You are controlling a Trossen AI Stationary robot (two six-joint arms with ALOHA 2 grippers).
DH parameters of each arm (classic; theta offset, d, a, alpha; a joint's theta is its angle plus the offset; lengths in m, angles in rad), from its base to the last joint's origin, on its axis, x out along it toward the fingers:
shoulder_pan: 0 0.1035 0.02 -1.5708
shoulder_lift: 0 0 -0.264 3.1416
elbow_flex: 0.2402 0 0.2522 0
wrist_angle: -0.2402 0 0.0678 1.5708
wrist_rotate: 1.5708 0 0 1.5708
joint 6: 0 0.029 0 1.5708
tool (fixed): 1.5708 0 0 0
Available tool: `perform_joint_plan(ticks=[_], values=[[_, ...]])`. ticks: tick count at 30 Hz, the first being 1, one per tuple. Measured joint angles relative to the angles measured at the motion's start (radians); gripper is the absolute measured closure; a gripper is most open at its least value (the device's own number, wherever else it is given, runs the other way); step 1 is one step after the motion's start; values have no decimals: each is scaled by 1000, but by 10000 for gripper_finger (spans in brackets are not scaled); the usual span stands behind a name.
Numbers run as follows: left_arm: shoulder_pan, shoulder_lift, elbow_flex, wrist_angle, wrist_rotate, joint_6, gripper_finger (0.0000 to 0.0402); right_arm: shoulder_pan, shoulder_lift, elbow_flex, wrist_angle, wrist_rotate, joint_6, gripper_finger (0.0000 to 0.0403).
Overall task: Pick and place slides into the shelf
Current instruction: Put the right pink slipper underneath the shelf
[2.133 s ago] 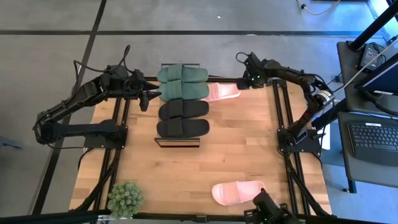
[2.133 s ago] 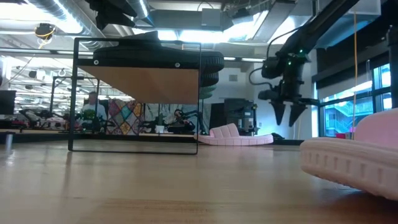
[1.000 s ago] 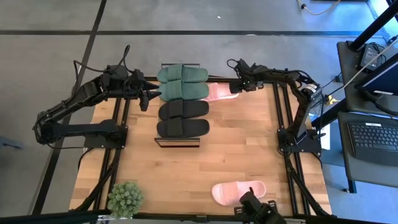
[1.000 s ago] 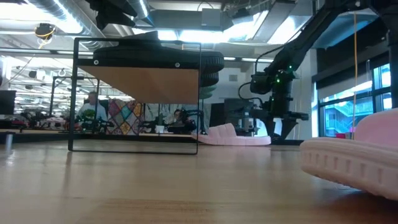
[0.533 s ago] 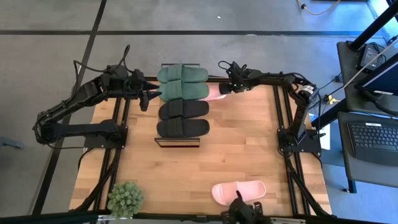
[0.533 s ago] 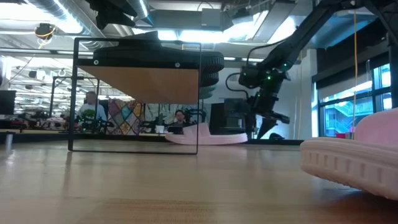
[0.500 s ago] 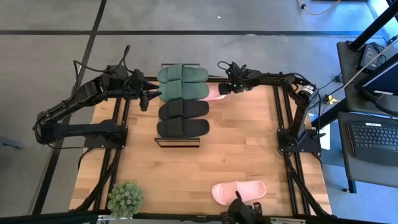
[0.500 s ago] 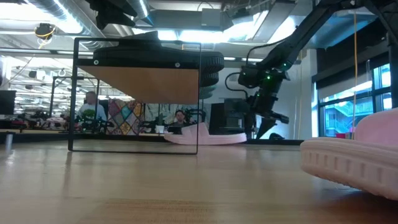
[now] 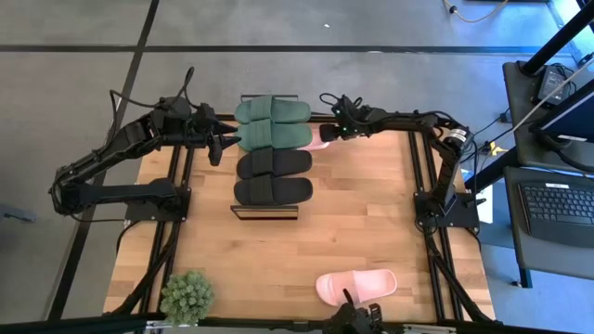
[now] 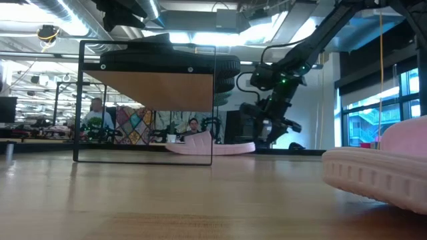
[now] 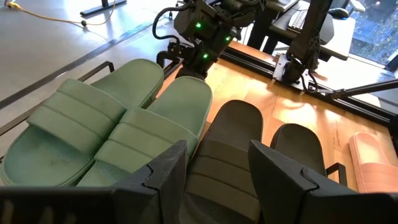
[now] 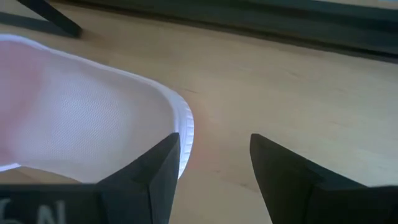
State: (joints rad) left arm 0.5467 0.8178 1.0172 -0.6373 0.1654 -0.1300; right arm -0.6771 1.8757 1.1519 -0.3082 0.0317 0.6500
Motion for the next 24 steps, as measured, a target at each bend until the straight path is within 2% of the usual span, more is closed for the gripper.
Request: perform_joint_plan(ticks=[12, 17, 24], values=[[0, 0, 0, 0, 0, -2, 237, 2, -22, 1, 6, 0, -1, 206], [0, 0, 0, -1, 0, -2, 237, 2, -22, 1, -45, 53, -27, 206], [0, 0, 0, -1, 0, 1, 237, 8, -22, 1, -29, 57, -29, 206]])
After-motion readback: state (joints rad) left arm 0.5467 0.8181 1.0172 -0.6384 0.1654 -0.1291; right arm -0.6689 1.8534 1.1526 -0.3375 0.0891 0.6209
